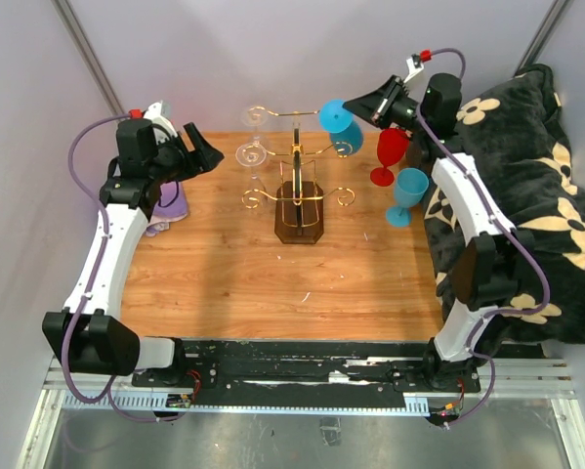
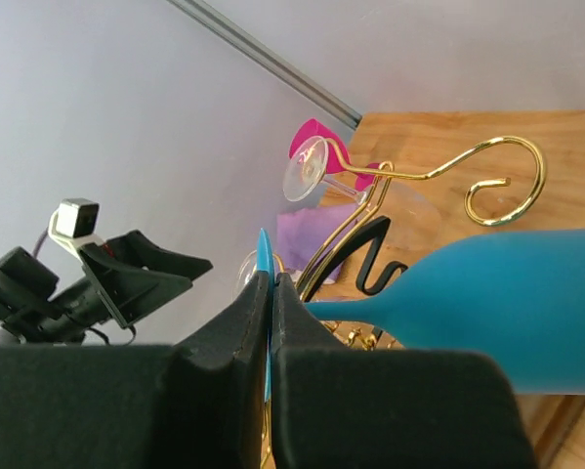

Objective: Take the wine glass off the wine glass rack

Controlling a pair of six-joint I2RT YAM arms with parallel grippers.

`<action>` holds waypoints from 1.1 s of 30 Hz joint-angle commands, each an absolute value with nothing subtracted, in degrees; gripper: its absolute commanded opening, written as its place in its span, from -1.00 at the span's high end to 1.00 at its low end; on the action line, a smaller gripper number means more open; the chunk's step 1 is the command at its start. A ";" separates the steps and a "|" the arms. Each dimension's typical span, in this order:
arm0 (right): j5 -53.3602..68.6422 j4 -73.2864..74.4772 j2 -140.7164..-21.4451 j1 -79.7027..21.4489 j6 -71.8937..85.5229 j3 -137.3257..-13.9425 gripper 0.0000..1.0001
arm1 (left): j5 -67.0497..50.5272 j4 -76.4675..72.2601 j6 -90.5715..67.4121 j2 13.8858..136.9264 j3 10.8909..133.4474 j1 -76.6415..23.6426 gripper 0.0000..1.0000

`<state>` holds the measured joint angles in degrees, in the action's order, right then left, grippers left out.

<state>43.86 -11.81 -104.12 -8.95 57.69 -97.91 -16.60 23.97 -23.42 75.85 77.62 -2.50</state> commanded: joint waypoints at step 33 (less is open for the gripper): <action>-40.43 20.66 -42.65 -40.17 -28.11 -46.10 0.99 | -16.90 22.57 -23.34 63.59 72.52 -2.86 -0.58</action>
<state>-22.57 25.21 -50.59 -35.97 -20.80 -55.64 -16.56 23.83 -23.14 65.67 73.93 -2.50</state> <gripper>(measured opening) 0.015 0.795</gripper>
